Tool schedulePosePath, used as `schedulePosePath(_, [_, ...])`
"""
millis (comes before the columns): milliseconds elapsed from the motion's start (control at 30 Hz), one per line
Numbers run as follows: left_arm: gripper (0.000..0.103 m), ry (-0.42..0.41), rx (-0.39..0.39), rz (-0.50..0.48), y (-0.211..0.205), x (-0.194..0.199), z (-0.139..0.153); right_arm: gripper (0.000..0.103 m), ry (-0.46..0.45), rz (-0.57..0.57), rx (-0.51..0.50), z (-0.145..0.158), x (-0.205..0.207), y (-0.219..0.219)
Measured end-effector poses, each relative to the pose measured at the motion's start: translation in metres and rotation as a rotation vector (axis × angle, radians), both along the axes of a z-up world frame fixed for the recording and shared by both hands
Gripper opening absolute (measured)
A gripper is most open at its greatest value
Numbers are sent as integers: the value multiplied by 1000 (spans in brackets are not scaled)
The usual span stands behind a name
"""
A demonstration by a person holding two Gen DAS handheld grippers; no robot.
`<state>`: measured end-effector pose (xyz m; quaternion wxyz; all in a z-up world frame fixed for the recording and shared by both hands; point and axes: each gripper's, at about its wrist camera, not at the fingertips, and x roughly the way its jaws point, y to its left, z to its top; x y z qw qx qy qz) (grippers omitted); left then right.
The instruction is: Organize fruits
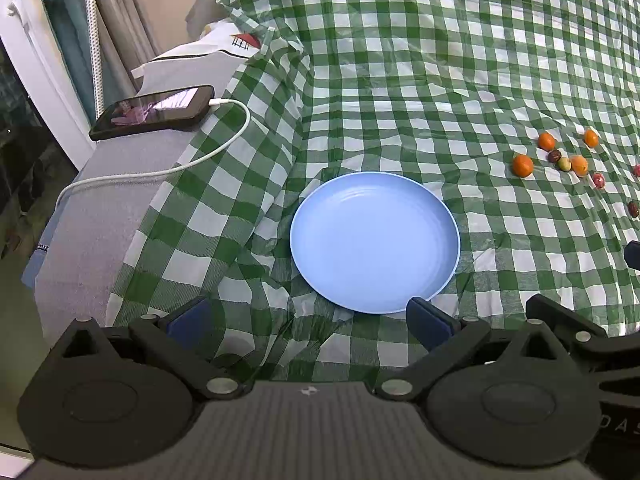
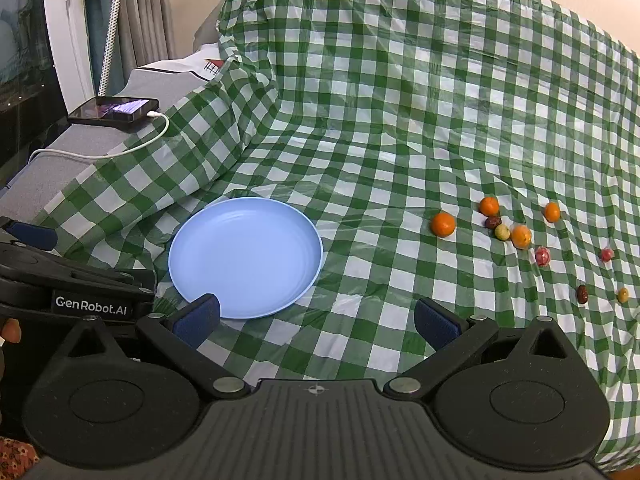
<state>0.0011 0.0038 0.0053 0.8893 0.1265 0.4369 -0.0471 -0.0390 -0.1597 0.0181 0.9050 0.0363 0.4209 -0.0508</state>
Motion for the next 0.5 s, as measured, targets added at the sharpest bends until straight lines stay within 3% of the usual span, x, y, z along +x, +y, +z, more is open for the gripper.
schedulePosePath(500, [103,13,-1,11,2,4,-4,103,5,10,9,-4,2,2])
